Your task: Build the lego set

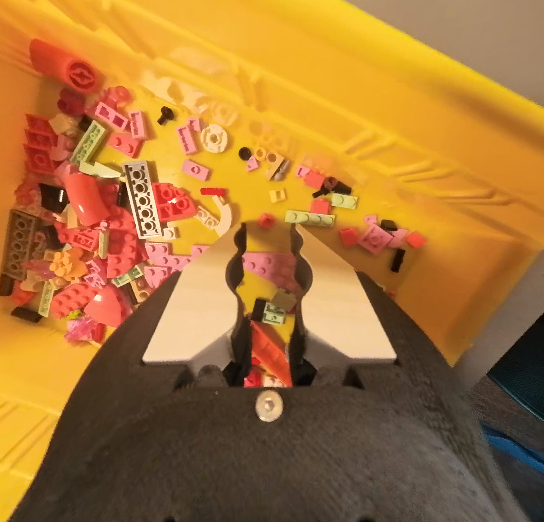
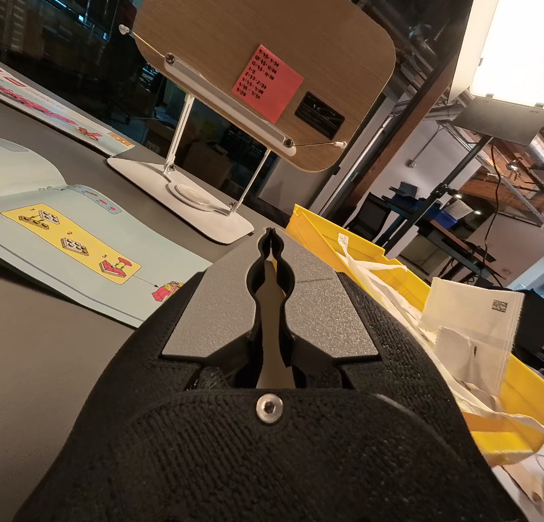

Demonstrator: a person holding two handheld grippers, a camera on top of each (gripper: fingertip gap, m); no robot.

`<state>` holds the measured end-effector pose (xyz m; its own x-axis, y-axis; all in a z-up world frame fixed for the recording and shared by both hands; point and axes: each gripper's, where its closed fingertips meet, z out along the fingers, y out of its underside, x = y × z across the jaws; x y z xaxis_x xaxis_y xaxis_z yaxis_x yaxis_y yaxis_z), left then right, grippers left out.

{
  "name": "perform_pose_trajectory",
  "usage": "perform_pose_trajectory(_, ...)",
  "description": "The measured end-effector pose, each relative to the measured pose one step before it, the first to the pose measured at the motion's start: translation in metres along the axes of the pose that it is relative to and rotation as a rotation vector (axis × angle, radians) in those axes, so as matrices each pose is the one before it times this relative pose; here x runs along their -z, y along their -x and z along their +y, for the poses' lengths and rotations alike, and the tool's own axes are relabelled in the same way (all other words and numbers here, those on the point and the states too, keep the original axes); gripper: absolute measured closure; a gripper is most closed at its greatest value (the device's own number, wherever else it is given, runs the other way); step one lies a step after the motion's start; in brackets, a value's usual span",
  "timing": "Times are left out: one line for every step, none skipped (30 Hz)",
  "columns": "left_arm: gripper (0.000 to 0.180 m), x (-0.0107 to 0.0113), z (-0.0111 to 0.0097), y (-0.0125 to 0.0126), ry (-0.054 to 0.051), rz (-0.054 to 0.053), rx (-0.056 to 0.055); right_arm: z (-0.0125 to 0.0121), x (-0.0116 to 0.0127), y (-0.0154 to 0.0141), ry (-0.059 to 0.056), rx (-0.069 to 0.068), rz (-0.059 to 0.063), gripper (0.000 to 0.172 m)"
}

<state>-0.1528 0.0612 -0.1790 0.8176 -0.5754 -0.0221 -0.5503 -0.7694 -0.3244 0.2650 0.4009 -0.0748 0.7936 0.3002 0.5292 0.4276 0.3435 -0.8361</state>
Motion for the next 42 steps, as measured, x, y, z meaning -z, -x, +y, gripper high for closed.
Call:
perform_pose_trajectory(0.153,-0.00036,-0.00098,0.00003,-0.0057,0.0027,0.0011,-0.00031,0.00019,-0.00019,-0.0023,-0.0051,-0.001,0.172)
perform_pose_trajectory(0.154,-0.00053,-0.00148,0.00035,-0.0103,0.0025,0.0003,-0.00025,0.00017,-0.00009,-0.0021,-0.0047,-0.001,0.172)
perform_pose_trajectory(0.158,-0.00061,-0.00159,0.0,-0.0128,0.0043,-0.0029,-0.00025,-0.00001,-0.00009,-0.002,-0.0052,-0.0016,0.172)
perform_pose_trajectory(0.162,-0.00066,-0.00123,-0.00077,-0.0122,0.0061,-0.0083,-0.00023,0.00005,-0.00005,-0.0024,-0.0061,-0.0024,0.172)
perform_pose_trajectory(0.166,-0.00037,-0.00089,-0.00116,-0.0099,0.006,-0.0156,-0.00025,-0.00019,0.00019,-0.0027,-0.0073,-0.0035,0.172)
perform_pose_trajectory(0.172,-0.00048,-0.00068,-0.00181,-0.0093,0.0065,-0.0156,-0.00005,-0.00037,0.00014,-0.0014,-0.0083,-0.0037,0.172)
perform_pose_trajectory(0.177,-0.00052,-0.00057,-0.00049,-0.0077,-0.0023,-0.0101,0.00026,-0.00047,0.00001,0.0001,-0.008,-0.0024,0.172)
perform_pose_trajectory(0.179,-0.00006,-0.00057,0.00001,-0.0057,-0.0059,-0.005,0.00011,-0.00021,-0.00025,-0.0005,-0.0071,-0.0009,0.172)
perform_pose_trajectory(0.18,0.00014,-0.00005,0.00188,-0.0034,-0.0206,-0.0083,-0.0003,-0.00004,-0.00045,-0.0023,-0.0066,0.0,0.172)
perform_pose_trajectory(0.18,0.00079,0.00161,0.00411,0.0043,-0.0379,-0.0178,-0.00044,0.00021,-0.00042,-0.0034,-0.0065,0.0003,0.172)
perform_pose_trajectory(0.18,0.00172,0.00192,0.00305,0.004,-0.0322,-0.0233,-0.00045,0.00029,-0.00062,-0.0034,-0.0069,0.0004,0.172)
perform_pose_trajectory(0.18,0.00383,-0.00147,0.00166,-0.0177,-0.0267,-0.0209,-0.00034,0.00032,-0.00053,-0.0032,-0.0075,0.0004,0.172)
perform_pose_trajectory(0.18,0.00647,-0.00497,0.00146,-0.037,-0.0263,-0.0166,-0.00031,0.00019,-0.00067,-0.003,-0.0078,0.0001,0.172)
perform_pose_trajectory(0.18,0.00873,-0.00741,0.0015,-0.0478,-0.0273,-0.0153,-0.00023,0.00018,-0.00047,-0.0027,-0.0078,-0.0004,0.172)
perform_pose_trajectory(0.18,0.00996,-0.00863,0.00202,-0.0513,-0.0294,-0.0106,-0.00039,0.0001,-0.00042,-0.0029,-0.0076,-0.0006,0.172)
perform_pose_trajectory(0.18,0.01014,-0.00915,0.0017,-0.0508,-0.0241,-0.0049,-0.00036,0.00009,-0.00037,-0.0033,-0.0076,-0.0006,0.172)
perform_pose_trajectory(0.18,0.00884,-0.0076,0.00157,-0.0389,-0.0196,0.0009,-0.00052,0.00012,-0.00016,-0.0032,-0.0079,-0.0015,0.172)
perform_pose_trajectory(0.18,0.00682,-0.00454,0.00223,-0.0195,-0.0189,0.0077,-0.00045,-0.00006,0.00012,-0.0029,-0.0068,-0.0022,0.172)
perform_pose_trajectory(0.18,0.00432,-0.00155,0.0022,-0.0025,-0.0131,0.0152,-0.00037,-0.00011,0.00017,-0.0025,-0.0044,-0.0022,0.172)
perform_pose_trajectory(0.18,0.00127,0.00108,0.00027,0.0111,0.0017,0.0199,-0.00028,-0.00003,-0.00004,-0.0021,-0.0029,-0.0021,0.172)
perform_pose_trajectory(0.18,-0.00145,0.00422,-0.00075,0.0288,0.0089,0.0177,-0.00016,-0.00004,-0.0003,-0.0016,-0.0037,-0.0007,0.172)
perform_pose_trajectory(0.18,-0.00402,0.00848,0.0001,0.0559,0.0061,0.0197,-0.00023,0.00016,-0.00044,-0.0018,-0.0056,-0.0006,0.172)
perform_pose_trajectory(0.175,-0.00558,0.00992,0.00028,0.0672,0.0052,0.013,0.00009,0.00012,-0.00041,-0.0017,-0.0071,-0.0012,0.172)
perform_pose_trajectory(0.166,-0.00613,0.00758,-0.00057,0.051,0.0076,0.0025,-0.00002,0.00003,-0.00054,-0.0014,-0.0075,-0.0009,0.172)
perform_pose_trajectory(0.161,-0.0057,0.00466,-0.00188,0.0319,0.0142,0.0007,-0.00006,0.00011,-0.00046,-0.0014,-0.0075,-0.0011,0.172)
perform_pose_trajectory(0.161,-0.00502,0.00256,-0.00068,0.0188,0.0085,0.0052,0.00008,0.00003,-0.00039,-0.001,-0.0073,-0.0012,0.172)
perform_pose_trajectory(0.162,-0.00415,0.00147,-0.00089,0.011,0.0127,0.0064,0.00013,0.00002,-0.00048,-0.0004,-0.0064,-0.0004,0.172)
perform_pose_trajectory(0.163,-0.00357,0.00118,-0.00135,0.0074,0.0187,0.0085,0.0001,-0.00006,-0.00054,-0.0002,-0.0051,0.0006,0.172)
perform_pose_trajectory(0.164,-0.00323,0.00103,-0.00094,0.0057,0.0188,0.0084,0.00001,-0.00021,-0.00043,-0.0003,-0.0038,0.001,0.172)
perform_pose_trajectory(0.164,-0.00313,0.0015,-0.00049,0.007,0.0149,0.006,-0.00007,-0.00018,-0.00027,-0.0004,-0.0032,0.0004,0.172)
perform_pose_trajectory(0.164,-0.00309,0.00214,-0.00003,0.0116,0.0135,0.0034,-0.00001,-0.00015,0.00003,-0.0001,-0.0023,-0.0005,0.172)
perform_pose_trajectory(0.164,-0.00293,0.00207,0.00088,0.0113,0.006,0.0003,-0.00003,-0.00026,0.0002,0.0003,-0.0005,-0.0008,0.172)
perform_pose_trajectory(0.164,-0.00264,0.00136,0.00056,0.0076,0.0061,-0.003,0.00001,-0.0002,0.00027,0.0004,0.0009,-0.0008,0.172)
perform_pose_trajectory(0.163,-0.00231,0.00078,-0.00042,0.0045,0.0107,-0.0031,0.00007,-0.00023,0.00042,0.0003,0.0012,-0.0012,0.172)
perform_pose_trajectory(0.163,-0.00195,0.00012,-0.00011,0.0017,0.0075,-0.0011,0.00004,-0.00022,0.00045,0.0008,0.001,-0.0016,0.172)
perform_pose_trajectory(0.163,-0.00156,-0.00021,-0.00047,0.0001,0.009,0.0012,0.00026,-0.00024,0.00043,0.0014,0.001,-0.0014,0.172)
perform_pose_trajectory(0.163,-0.00054,-0.00196,-0.00056,-0.0116,0.0117,0.0083,0.00017,-0.00033,0.00021,0.0011,0.0007,-0.0009,0.172)
perform_pose_trajectory(0.163,-0.00047,-0.00017,0.00015,-0.0007,0.0095,0.0118,0.00007,-0.00024,0.00017,0.0004,0.0003,-0.0007,0.172)
perform_pose_trajectory(0.163,-0.00022,-0.0008,0.00055,-0.0065,0.0061,0.0095,0.00009,-0.00023,0.00026,0.0006,-0.0004,-0.001,0.172)
perform_pose_trajectory(0.165,-0.00024,-0.00046,-0.00019,-0.0067,0.0082,0.0054,0.0002,-0.00028,0.00024,0.0011,-0.0004,-0.0012,0.172)
perform_pose_trajectory(0.169,-0.00025,-0.00011,-0.00055,-0.0048,0.0082,0.0033,0.00027,-0.00021,0.00022,0.0013,0.0014,-0.0008,0.172)
perform_pose_trajectory(0.172,-0.00018,-0.00002,-0.00041,-0.0047,0.0035,-0.0003,0.00006,-0.00004,0.00023,0.0007,0.0028,-0.0002,0.172)
